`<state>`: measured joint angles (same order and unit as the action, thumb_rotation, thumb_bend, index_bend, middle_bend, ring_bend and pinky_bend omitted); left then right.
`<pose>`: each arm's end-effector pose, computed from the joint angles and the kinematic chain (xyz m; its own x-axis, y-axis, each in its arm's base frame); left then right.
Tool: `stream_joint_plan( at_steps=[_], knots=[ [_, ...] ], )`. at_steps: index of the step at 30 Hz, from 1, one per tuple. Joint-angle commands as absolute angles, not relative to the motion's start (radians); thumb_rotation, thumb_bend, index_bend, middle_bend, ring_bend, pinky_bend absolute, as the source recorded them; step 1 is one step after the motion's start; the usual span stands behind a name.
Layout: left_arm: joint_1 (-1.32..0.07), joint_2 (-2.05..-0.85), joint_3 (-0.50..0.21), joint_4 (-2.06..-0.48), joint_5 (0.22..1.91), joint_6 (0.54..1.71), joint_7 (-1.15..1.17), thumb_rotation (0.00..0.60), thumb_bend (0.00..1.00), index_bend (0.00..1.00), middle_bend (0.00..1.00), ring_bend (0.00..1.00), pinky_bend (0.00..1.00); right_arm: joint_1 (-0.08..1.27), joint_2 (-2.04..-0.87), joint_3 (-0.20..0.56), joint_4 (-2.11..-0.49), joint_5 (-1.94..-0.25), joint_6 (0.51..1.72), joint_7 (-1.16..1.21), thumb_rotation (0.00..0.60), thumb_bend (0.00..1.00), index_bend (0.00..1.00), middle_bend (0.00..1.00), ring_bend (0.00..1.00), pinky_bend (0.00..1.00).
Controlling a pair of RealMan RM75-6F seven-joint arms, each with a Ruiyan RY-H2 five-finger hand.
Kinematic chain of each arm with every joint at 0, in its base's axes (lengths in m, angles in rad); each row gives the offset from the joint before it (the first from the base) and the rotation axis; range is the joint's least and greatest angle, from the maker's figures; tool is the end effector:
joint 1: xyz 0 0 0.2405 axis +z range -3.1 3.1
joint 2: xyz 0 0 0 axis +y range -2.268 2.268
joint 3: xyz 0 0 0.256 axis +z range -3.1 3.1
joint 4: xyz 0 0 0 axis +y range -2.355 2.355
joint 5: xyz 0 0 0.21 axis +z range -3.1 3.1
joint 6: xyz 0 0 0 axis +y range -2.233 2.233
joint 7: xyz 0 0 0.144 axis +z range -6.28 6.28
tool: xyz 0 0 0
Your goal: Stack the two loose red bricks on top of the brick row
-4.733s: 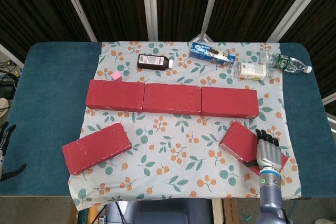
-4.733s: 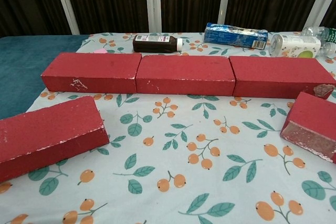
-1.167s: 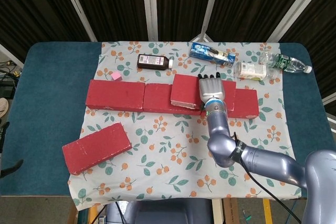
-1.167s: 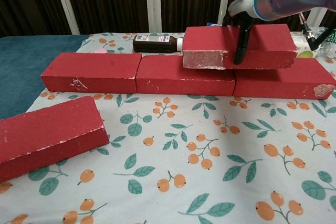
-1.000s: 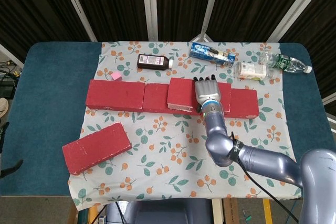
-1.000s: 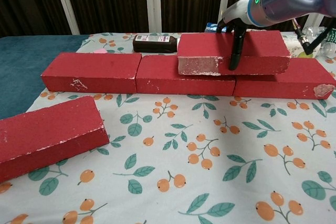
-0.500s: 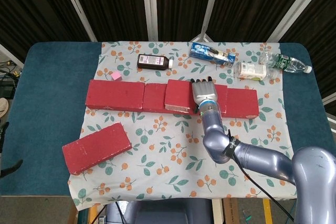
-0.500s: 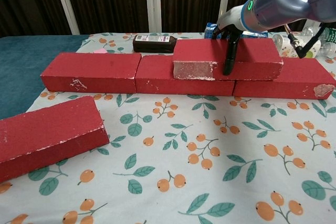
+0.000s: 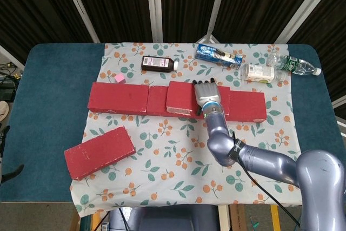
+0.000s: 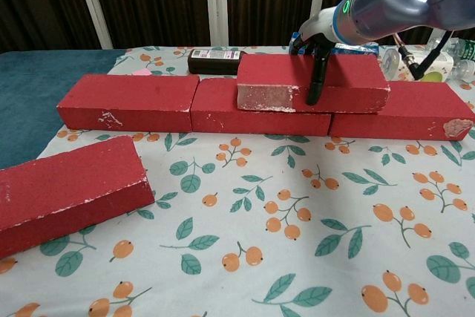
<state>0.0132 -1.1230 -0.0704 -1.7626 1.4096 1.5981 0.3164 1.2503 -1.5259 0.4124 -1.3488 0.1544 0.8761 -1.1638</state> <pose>-0.3028 0.1523 0.1673 0.5419 -0.0384 0.8396 0.8301 0.1804 -0.5276 -0.0505 -0.4470 0.0052 0.5202 -0.4712 0.7123 -0.8271 -0.0702 0.5576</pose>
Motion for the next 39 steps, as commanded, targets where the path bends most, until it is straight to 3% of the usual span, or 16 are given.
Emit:
stream_joint_plan(
  at_steps=[1, 39],
  knots=[
    [0.014, -1.123, -0.07, -1.763, 1.41, 1.599, 0.317, 0.6, 0.0, 0.0, 0.0, 0.0, 0.09, 1.257, -1.52, 0.41, -1.344, 0.157, 0.868, -1.155, 0.6, 0.15, 0.15, 0.39, 0.23, 0.0],
    [0.027, -1.134, -0.067, -1.773, 1.417, 1.629, 0.351, 0.6, 0.0, 0.0, 0.0, 0.0, 0.08, 1.276, -1.488, 0.309, -1.306, 0.128, 0.753, -1.016, 0.6, 0.15, 0.15, 0.39, 0.23, 0.0]
  ],
)
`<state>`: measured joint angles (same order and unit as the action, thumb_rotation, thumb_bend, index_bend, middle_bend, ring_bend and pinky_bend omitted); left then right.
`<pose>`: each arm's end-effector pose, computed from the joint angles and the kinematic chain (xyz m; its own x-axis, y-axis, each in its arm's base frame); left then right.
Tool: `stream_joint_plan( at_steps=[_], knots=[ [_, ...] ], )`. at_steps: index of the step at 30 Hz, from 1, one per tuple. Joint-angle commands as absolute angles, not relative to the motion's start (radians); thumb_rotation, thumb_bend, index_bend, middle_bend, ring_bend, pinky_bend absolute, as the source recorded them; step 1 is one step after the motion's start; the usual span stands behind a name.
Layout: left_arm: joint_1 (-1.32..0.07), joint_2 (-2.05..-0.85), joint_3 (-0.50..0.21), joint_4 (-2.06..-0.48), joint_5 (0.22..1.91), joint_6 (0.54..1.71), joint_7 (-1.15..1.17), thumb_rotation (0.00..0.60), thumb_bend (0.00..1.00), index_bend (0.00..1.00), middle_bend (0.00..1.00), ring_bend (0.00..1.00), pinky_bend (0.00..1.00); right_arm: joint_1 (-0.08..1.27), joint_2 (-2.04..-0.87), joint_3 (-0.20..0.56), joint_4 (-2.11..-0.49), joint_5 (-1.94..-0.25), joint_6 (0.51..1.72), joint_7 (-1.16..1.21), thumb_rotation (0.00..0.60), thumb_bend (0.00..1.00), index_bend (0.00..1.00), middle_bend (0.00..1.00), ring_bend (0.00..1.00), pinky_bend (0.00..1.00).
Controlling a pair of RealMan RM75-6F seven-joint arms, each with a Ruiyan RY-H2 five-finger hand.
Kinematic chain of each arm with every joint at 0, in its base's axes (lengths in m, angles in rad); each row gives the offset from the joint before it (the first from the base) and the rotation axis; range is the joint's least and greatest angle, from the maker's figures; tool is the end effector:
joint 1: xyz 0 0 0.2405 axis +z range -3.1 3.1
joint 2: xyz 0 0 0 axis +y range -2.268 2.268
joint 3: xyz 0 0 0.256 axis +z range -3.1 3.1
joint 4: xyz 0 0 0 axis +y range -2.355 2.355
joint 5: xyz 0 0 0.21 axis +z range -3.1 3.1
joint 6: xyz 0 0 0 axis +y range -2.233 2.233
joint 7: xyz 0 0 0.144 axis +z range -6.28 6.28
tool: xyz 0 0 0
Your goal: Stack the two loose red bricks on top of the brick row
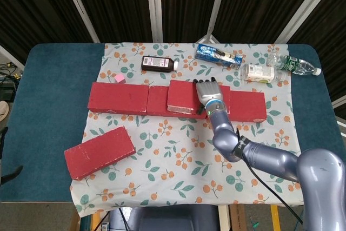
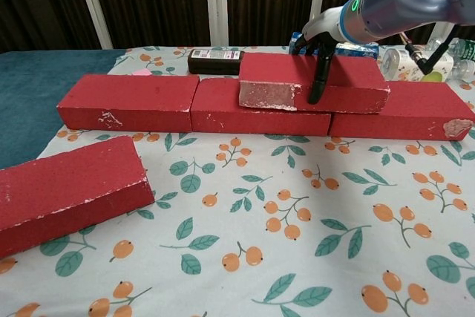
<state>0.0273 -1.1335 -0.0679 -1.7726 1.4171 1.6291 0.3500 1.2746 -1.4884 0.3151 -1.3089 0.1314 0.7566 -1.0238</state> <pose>-0.3002 0.1473 0.1672 0.5571 -0.0535 0.8287 0.8196 0.1958 -0.5384 -0.0614 -0.4547 0.0081 0.4921 -0.4841 0.7235 -0.8508 -0.0913 0.5176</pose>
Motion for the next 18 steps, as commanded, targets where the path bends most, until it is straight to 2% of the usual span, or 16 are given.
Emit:
stream_joint_plan(
  at_steps=[1, 18],
  knots=[
    [0.027, -1.134, -0.067, -1.773, 1.417, 1.628, 0.352, 0.6, 0.0, 0.0, 0.0, 0.0, 0.08, 1.276, -1.489, 0.306, -1.305, 0.127, 0.75, -1.013, 0.6, 0.15, 0.15, 0.39, 0.23, 0.0],
    [0.026, -1.141, -0.068, -1.774, 1.417, 1.627, 0.367, 0.6, 0.0, 0.0, 0.0, 0.0, 0.09, 1.292, -1.497, 0.251, -1.272, 0.122, 0.714, -0.962, 0.6, 0.15, 0.15, 0.38, 0.19, 0.0]
  ],
)
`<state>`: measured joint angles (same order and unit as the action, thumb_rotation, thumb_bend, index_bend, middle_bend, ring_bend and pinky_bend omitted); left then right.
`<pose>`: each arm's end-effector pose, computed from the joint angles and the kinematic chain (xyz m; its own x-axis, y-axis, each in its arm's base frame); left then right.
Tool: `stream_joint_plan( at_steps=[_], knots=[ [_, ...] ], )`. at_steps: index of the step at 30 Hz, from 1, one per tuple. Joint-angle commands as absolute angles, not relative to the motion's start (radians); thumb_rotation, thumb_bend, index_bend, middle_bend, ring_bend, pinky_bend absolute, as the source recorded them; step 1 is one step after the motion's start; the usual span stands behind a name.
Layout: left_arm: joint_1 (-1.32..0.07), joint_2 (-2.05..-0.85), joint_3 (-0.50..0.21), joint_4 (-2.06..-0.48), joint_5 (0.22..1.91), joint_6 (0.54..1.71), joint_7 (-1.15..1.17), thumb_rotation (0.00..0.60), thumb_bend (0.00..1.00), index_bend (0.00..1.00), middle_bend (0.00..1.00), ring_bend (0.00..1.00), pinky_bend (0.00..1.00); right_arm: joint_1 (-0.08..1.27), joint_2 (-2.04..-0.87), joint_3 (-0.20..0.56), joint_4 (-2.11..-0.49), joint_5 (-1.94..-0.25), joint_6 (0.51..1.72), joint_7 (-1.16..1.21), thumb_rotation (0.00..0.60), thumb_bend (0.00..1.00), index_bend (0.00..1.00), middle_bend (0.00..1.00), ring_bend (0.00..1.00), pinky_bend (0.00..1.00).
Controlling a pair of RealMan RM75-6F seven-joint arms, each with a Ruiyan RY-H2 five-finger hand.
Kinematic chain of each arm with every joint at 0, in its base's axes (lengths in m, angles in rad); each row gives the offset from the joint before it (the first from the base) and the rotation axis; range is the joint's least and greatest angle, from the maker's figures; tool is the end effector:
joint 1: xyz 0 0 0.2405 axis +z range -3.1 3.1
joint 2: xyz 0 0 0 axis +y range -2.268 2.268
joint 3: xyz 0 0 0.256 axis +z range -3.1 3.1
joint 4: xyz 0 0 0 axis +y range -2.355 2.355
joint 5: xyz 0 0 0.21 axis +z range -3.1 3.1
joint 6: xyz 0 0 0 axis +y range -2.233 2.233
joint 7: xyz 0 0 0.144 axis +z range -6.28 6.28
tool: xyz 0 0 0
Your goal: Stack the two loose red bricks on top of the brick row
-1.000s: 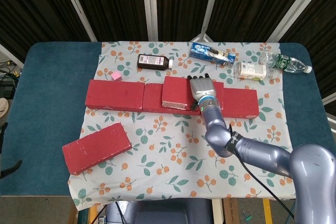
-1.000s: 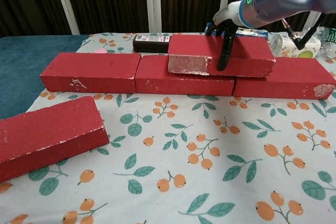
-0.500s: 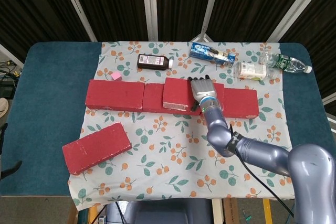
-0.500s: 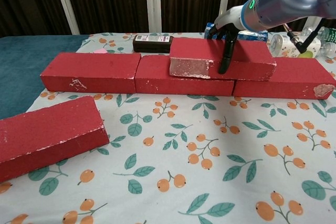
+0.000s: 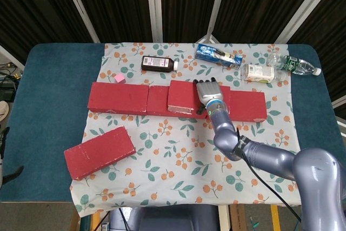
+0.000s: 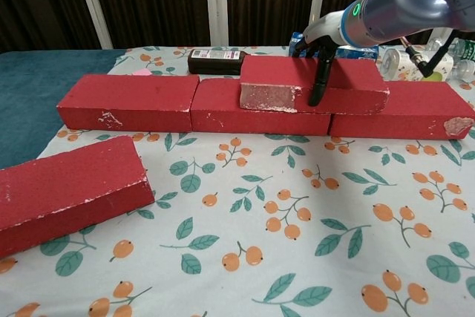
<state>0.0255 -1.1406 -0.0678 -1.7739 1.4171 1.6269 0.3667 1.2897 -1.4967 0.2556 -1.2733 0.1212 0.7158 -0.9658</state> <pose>-0.2992 0.1479 0.1647 0.5635 -0.0493 0.8247 0.8153 0.1944 -0.5454 -0.0703 -0.4563 0.0027 0.4920 -0.4970 0.7148 -0.8497 -0.0956 0.5185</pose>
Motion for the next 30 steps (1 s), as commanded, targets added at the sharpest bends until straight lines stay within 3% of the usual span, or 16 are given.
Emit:
stream_joint_plan(
  at_steps=[1, 5, 12, 16, 21, 30],
  knots=[
    [0.026, -1.141, -0.068, -1.774, 1.417, 1.627, 0.367, 0.6, 0.0, 0.0, 0.0, 0.0, 0.09, 1.294, -1.496, 0.249, -1.272, 0.123, 0.711, -0.958, 0.6, 0.15, 0.15, 0.38, 0.18, 0.0],
    [0.025, -1.141, -0.068, -1.774, 1.416, 1.626, 0.368, 0.6, 0.0, 0.0, 0.0, 0.0, 0.09, 1.301, -1.493, 0.241, -1.276, 0.123, 0.708, -0.95, 0.6, 0.15, 0.15, 0.33, 0.14, 0.0],
    [0.026, -1.14, -0.069, -1.774, 1.416, 1.626, 0.365, 0.6, 0.0, 0.0, 0.0, 0.0, 0.09, 1.314, -1.487, 0.224, -1.288, 0.141, 0.706, -0.944, 0.6, 0.15, 0.09, 0.13, 0.01, 0.0],
    [0.026, -1.139, -0.069, -1.773, 1.416, 1.627, 0.363, 0.6, 0.0, 0.0, 0.0, 0.0, 0.09, 1.322, -1.484, 0.215, -1.289, 0.153, 0.707, -0.94, 0.6, 0.15, 0.04, 0.05, 0.0, 0.0],
    [0.026, -1.14, -0.069, -1.773, 1.416, 1.627, 0.366, 0.6, 0.0, 0.0, 0.0, 0.0, 0.08, 1.33, -1.483, 0.209, -1.291, 0.157, 0.709, -0.931, 0.6, 0.15, 0.0, 0.0, 0.0, 0.0],
    [0.027, -1.142, -0.07, -1.773, 1.415, 1.628, 0.368, 0.6, 0.0, 0.0, 0.0, 0.0, 0.09, 1.336, -1.476, 0.211, -1.302, 0.148, 0.716, -0.899, 0.6, 0.15, 0.0, 0.0, 0.0, 0.0]
  ],
)
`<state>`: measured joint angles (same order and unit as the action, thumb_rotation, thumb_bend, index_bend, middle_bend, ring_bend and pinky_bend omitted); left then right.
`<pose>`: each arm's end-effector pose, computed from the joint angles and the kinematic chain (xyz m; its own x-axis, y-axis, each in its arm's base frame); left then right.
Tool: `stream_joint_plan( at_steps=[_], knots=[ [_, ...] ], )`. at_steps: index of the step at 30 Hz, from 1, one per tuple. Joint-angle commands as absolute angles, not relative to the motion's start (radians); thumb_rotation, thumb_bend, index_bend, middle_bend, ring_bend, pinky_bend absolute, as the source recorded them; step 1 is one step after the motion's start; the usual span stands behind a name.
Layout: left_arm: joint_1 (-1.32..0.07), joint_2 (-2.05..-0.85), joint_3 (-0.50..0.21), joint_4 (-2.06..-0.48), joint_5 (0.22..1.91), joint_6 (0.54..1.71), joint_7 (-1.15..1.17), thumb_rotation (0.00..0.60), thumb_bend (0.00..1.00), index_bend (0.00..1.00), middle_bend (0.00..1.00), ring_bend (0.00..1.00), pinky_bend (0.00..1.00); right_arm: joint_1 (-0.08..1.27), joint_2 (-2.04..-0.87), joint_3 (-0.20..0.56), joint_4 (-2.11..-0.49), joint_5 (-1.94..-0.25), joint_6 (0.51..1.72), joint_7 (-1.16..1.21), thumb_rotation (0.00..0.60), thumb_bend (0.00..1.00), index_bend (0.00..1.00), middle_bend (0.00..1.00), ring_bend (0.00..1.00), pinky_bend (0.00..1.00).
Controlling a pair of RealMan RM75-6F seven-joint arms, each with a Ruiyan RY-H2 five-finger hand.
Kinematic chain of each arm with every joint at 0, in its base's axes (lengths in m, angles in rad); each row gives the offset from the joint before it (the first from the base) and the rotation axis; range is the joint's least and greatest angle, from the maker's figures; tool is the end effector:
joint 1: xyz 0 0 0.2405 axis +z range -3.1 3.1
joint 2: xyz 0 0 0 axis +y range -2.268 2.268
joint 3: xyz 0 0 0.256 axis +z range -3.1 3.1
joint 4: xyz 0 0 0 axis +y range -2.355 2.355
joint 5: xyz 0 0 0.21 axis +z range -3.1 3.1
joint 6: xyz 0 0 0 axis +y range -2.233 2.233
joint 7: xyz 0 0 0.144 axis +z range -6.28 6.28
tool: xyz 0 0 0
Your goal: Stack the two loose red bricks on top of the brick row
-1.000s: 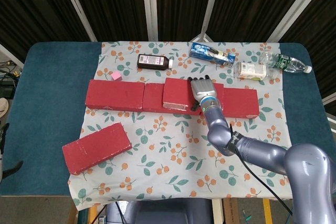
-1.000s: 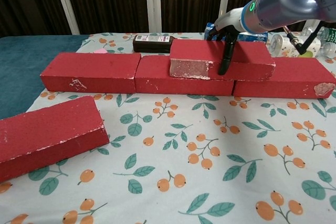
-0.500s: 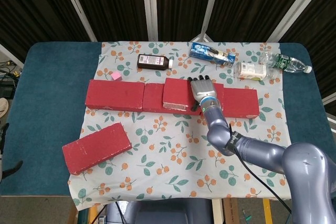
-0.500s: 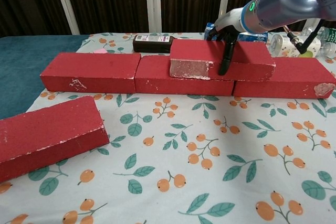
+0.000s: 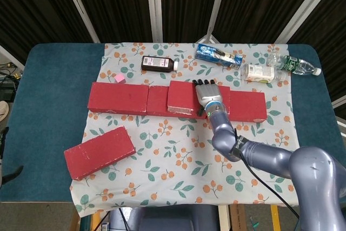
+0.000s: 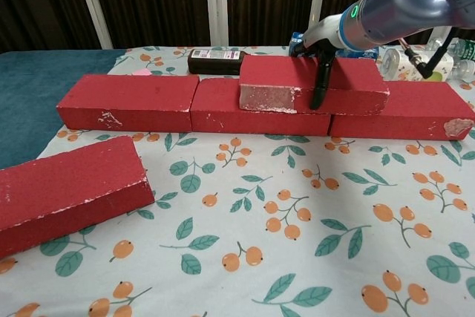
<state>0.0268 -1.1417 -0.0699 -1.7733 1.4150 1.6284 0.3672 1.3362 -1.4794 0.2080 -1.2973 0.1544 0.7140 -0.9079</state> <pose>-0.2996 0.1478 0.1649 0.5637 -0.0511 0.8244 0.8148 0.1984 -0.5448 -0.0631 -0.4532 0.0023 0.4738 -0.5106 0.7175 -0.8603 -0.0943 0.5010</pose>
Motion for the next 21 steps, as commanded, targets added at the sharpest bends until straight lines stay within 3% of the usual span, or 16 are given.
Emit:
stream_joint_plan(
  at_steps=[1, 21],
  knots=[
    [0.027, -1.142, -0.07, -1.773, 1.416, 1.628, 0.368, 0.6, 0.0, 0.0, 0.0, 0.0, 0.09, 1.336, -1.473, 0.211, -1.306, 0.145, 0.718, -0.895, 0.6, 0.15, 0.0, 0.0, 0.0, 0.0],
    [0.033, -1.141, -0.073, -1.776, 1.418, 1.643, 0.365, 0.6, 0.0, 0.0, 0.0, 0.0, 0.09, 1.376, -1.364, 0.208, -1.453, 0.182, 0.756, -0.892, 0.6, 0.15, 0.0, 0.0, 0.0, 0.0]
  ],
)
